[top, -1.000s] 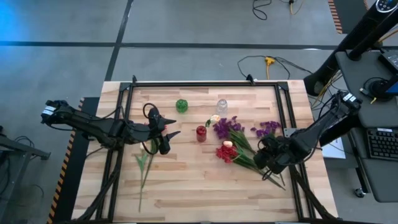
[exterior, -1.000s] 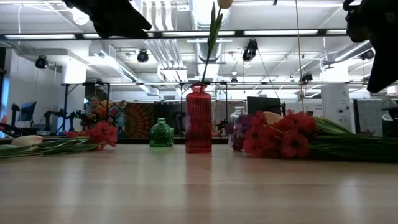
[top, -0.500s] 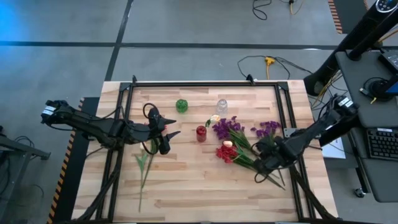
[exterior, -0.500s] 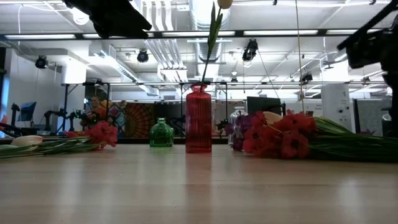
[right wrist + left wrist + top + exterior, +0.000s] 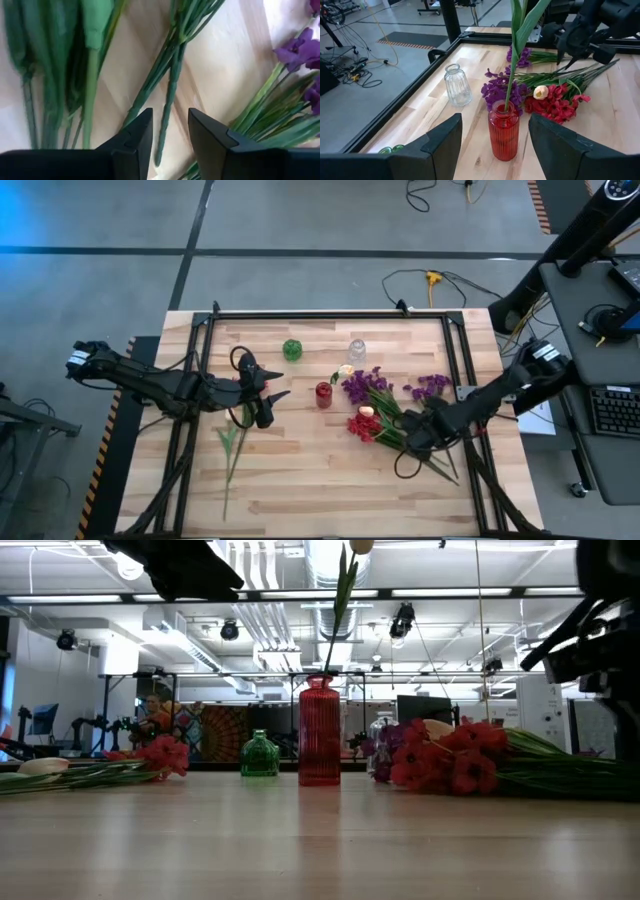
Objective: Sort flowers into vase by color
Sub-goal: Put the purple flowers into the transparent vase
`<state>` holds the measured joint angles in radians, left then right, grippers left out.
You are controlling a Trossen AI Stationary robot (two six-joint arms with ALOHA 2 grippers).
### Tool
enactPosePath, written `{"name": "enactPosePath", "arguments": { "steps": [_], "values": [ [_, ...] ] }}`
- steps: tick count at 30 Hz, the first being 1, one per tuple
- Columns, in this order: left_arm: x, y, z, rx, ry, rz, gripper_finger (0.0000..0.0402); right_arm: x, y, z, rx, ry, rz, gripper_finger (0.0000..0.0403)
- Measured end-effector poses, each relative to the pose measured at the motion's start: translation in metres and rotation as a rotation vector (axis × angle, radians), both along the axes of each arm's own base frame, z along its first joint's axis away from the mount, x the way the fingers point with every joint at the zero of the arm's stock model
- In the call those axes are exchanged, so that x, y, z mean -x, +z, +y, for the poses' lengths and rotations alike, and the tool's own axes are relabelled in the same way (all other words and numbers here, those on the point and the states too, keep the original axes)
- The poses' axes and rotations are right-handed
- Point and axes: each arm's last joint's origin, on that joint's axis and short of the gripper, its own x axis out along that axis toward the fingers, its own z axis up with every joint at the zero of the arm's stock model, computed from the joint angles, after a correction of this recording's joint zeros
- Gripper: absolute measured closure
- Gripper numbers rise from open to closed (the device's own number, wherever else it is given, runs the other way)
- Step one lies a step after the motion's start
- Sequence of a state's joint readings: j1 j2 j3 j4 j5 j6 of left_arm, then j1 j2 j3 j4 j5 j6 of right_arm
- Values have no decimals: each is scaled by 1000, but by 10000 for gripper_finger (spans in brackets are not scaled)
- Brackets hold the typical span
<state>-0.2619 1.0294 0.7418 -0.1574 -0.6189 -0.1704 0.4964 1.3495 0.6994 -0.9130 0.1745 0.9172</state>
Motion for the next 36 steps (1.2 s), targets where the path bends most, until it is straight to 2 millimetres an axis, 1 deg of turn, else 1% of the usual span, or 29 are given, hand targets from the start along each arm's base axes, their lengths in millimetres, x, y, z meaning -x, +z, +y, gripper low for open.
{"name": "enactPosePath", "arguments": {
  "steps": [9, 15, 22, 25, 27, 29, 33, 36],
  "values": [
    [0, 0, 0, -12, -5, 5, 189, -13, -3, -13, -43, 0, -11, 302],
    [0, 0, 0, -11, -5, 5, 189, -16, -5, -22, -71, 2, 1, 297],
    [0, 0, 0, -11, -5, 5, 189, -15, -15, -27, -141, -11, -19, 297],
    [0, 0, 0, -12, -5, 5, 189, -16, -15, -27, -146, -15, -22, 313],
    [0, 0, 0, -11, -5, 5, 189, -16, -15, -26, -150, -20, -26, 340],
    [0, 0, 0, -11, -4, 5, 189, -16, -15, -26, -157, -42, -31, 376],
    [0, 0, 0, -11, -5, 5, 189, -15, -14, -26, -159, -85, -31, 388],
    [0, 0, 0, -11, -5, 5, 189, -12, -6, -28, -146, -127, -31, 390]
  ]
}}
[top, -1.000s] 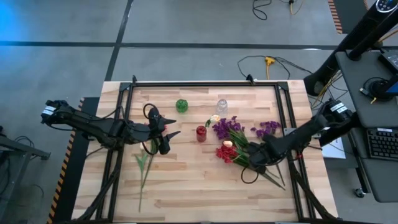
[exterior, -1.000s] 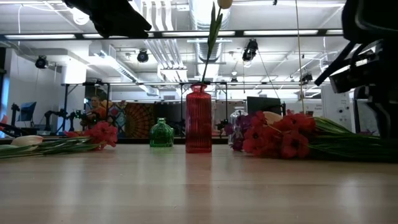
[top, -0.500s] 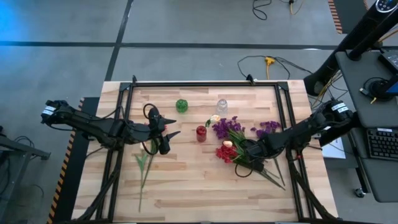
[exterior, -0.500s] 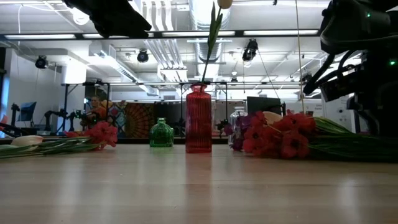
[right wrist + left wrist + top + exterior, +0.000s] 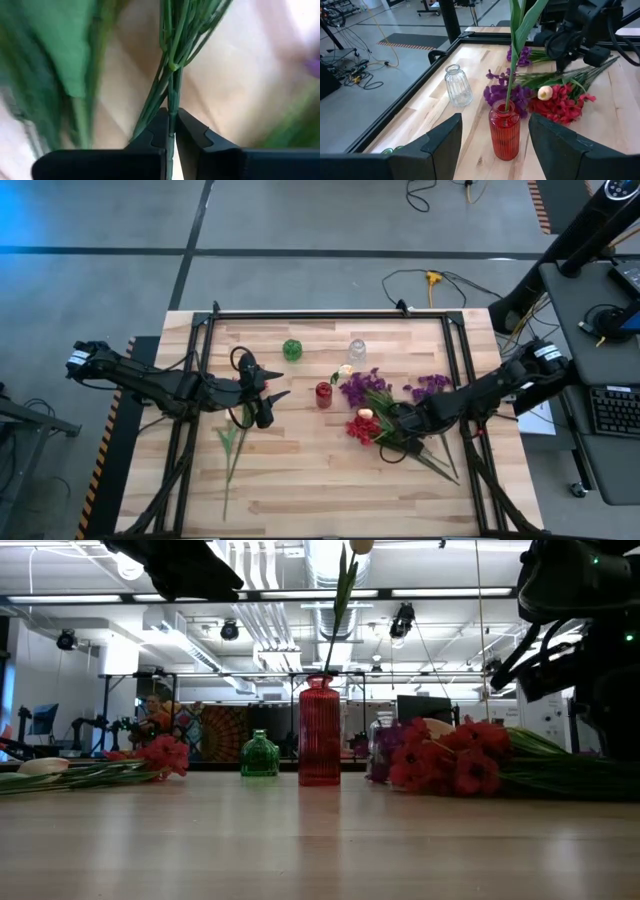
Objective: Sort flowers into vase by color
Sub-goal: Put the purple flowers into the transparent vase
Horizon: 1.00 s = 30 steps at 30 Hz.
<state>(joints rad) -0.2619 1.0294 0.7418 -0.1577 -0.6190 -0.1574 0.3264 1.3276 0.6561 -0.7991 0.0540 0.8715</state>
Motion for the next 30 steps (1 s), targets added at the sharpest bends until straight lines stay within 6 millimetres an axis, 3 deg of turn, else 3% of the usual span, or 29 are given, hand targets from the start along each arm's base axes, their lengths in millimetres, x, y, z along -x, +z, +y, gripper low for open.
{"name": "enactPosePath", "arguments": {
  "steps": [6, 15, 26, 30],
  "values": [
    [0, 0, 0, 0, 0, 0, 189, 13, 34, -3, 43, -100, -24, 392],
    [0, 0, 0, 1, 0, -2, 189, 35, 70, 4, 19, -228, -275, 393],
    [0, 1, 0, 10, 3, -12, 189, 52, 89, 26, 90, -231, -615, 393],
    [0, 1, 0, 10, 3, -12, 189, 52, 96, 42, 133, -135, -799, 392]
  ]
}}
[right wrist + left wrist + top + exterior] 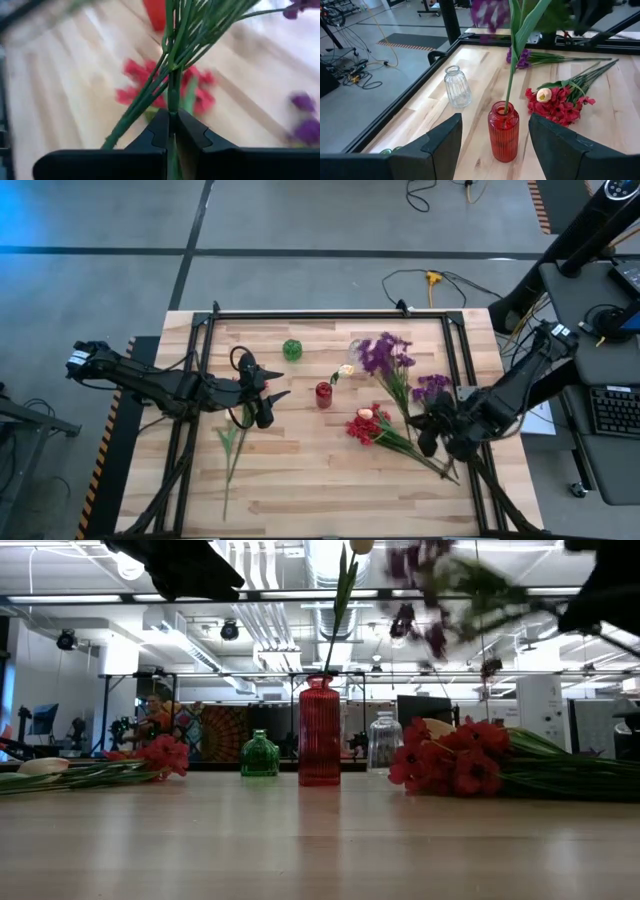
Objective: Sort flowers into vase by color
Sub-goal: Put the purple flowers into the transparent vase
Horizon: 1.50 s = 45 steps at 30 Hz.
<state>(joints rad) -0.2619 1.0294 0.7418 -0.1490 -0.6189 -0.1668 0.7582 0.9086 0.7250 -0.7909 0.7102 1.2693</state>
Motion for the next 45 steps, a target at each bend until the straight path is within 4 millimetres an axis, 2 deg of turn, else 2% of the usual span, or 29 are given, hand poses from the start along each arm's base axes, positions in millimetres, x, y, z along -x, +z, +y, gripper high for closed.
{"name": "enactPosePath", "arguments": {
  "steps": [6, 12, 15, 20, 25, 33, 39, 45],
  "values": [
    [0, 0, 0, 2, 1, -1, 189, 9, 1, 15, 223, 9, -199, 392],
    [-1, 1, -1, 13, -15, -12, 189, 9, -3, 20, 385, -59, -301, 391],
    [-3, 5, -3, 51, -78, -53, 189, 7, -5, 22, 463, -87, -334, 391],
    [-17, 16, -17, 55, -292, -203, 189, 6, -4, 22, 555, -127, -384, 391],
    [-39, 16, -34, 4, -424, -356, 189, 5, 0, 23, 594, -142, -406, 391],
    [-79, -8, -47, -78, -429, -484, 189, -5, 28, 36, 685, -111, -385, 390],
    [-121, -4, -61, -108, -432, -479, 189, -16, 56, 52, 715, -81, -370, 390],
    [-168, -1, -75, -138, -382, -417, 175, -29, 70, 68, 790, -50, -334, 390]
  ]
}}
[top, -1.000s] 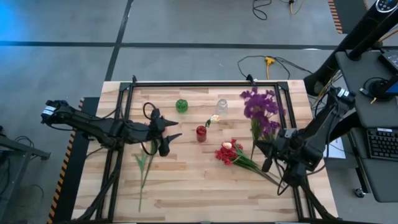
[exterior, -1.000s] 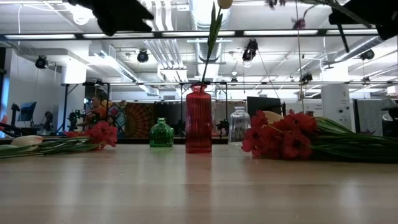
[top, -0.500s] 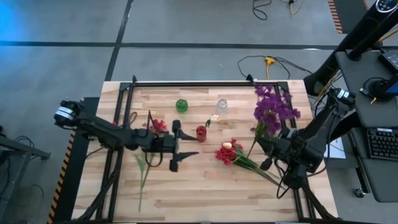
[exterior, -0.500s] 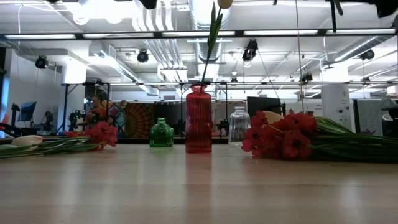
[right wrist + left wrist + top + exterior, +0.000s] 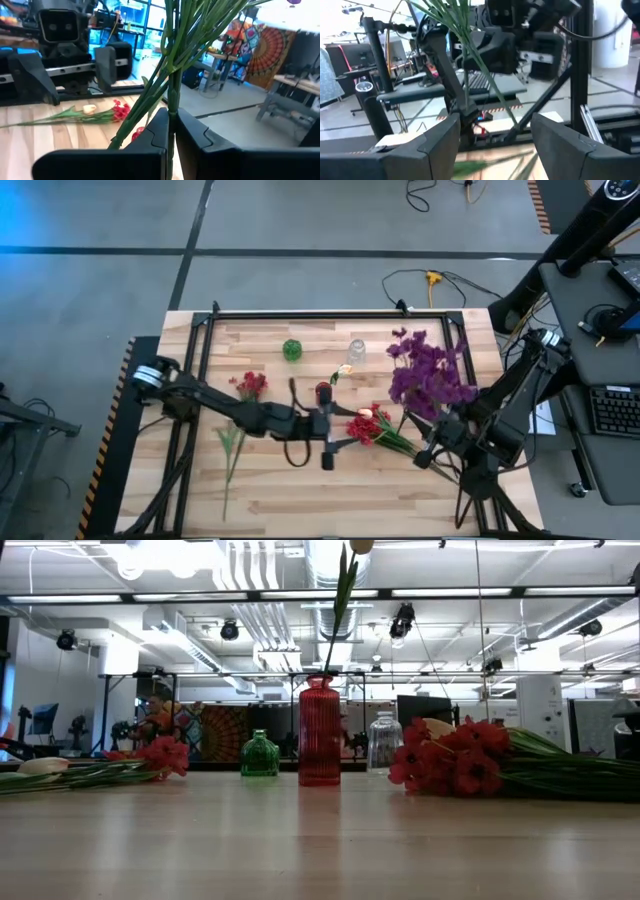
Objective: Sort flowers into vase by color
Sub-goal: Put the purple flowers into the transparent vase
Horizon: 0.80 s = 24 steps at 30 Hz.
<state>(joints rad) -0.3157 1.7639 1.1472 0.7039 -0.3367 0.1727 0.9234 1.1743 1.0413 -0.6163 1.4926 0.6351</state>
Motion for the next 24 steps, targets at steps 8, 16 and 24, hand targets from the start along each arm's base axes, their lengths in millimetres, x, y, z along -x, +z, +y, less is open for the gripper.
{"name": "enactPosePath", "arguments": {
  "steps": [8, 16, 24],
  "values": [
    [-31, 6, -11, 14, -17, -3, 162, -13, 5, 17, 88, -3, 51, 390],
    [-51, 3, -19, 29, -69, -7, 161, -17, 11, 22, 122, -14, 58, 390],
    [-69, 2, -22, 34, -64, -15, 161, -17, 11, 22, 122, -14, 58, 390]
  ]
}}
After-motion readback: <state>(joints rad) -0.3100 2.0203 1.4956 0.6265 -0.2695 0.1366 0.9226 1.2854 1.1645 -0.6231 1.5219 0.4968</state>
